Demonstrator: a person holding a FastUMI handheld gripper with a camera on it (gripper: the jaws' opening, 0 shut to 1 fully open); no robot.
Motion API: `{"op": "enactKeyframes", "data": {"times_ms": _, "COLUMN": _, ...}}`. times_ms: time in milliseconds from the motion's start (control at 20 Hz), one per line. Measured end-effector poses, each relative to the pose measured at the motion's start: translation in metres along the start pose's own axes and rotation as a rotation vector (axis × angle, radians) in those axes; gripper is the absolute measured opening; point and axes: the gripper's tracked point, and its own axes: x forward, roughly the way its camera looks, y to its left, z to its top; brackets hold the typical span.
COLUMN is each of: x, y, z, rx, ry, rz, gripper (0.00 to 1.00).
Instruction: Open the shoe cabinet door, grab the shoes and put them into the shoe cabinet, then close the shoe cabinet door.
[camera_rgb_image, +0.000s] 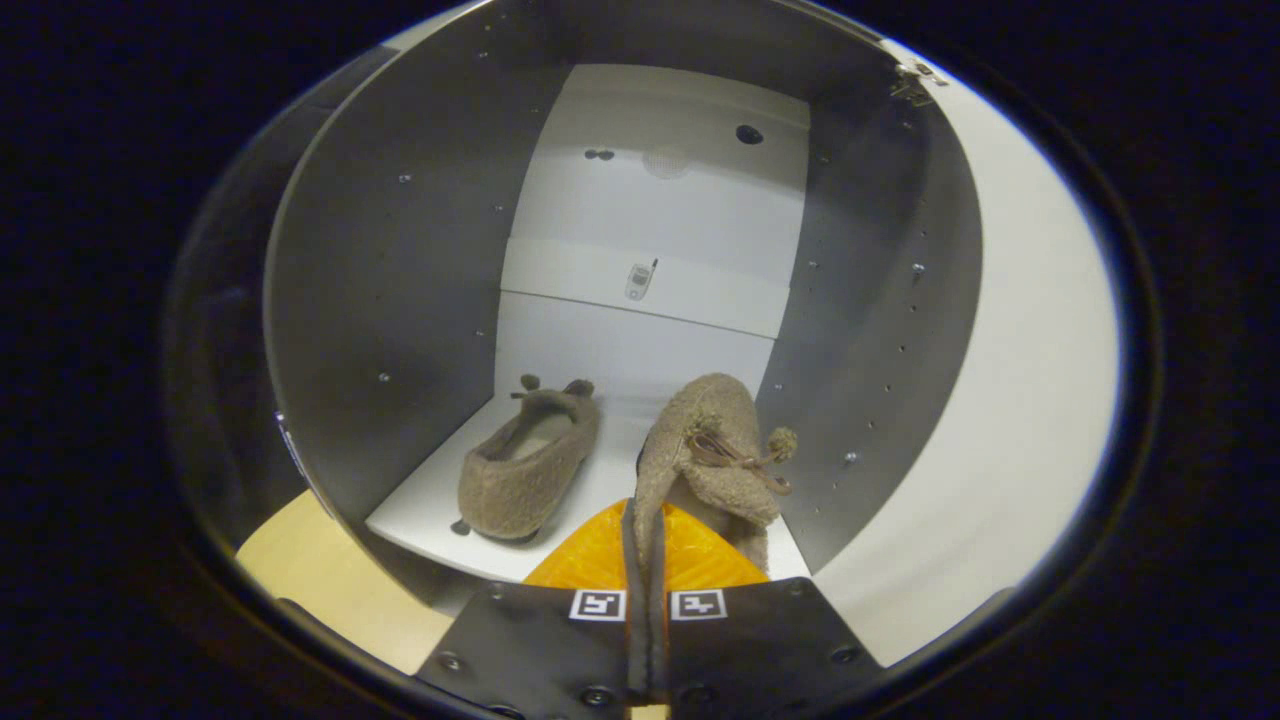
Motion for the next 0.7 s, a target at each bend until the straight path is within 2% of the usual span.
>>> {"op": "enactKeyframes", "data": {"times_ms": 300, "x": 0.054, "y": -0.009, "z": 0.007, "rx": -0.111, "ry": -0.008, "rz": -0.031, "gripper": 0.02}}
{"op": "enactKeyframes", "data": {"times_ms": 700, "x": 0.083, "y": 0.003, "z": 0.001, "rx": -0.114, "ry": 0.002, "rz": -0.013, "gripper": 0.02}}
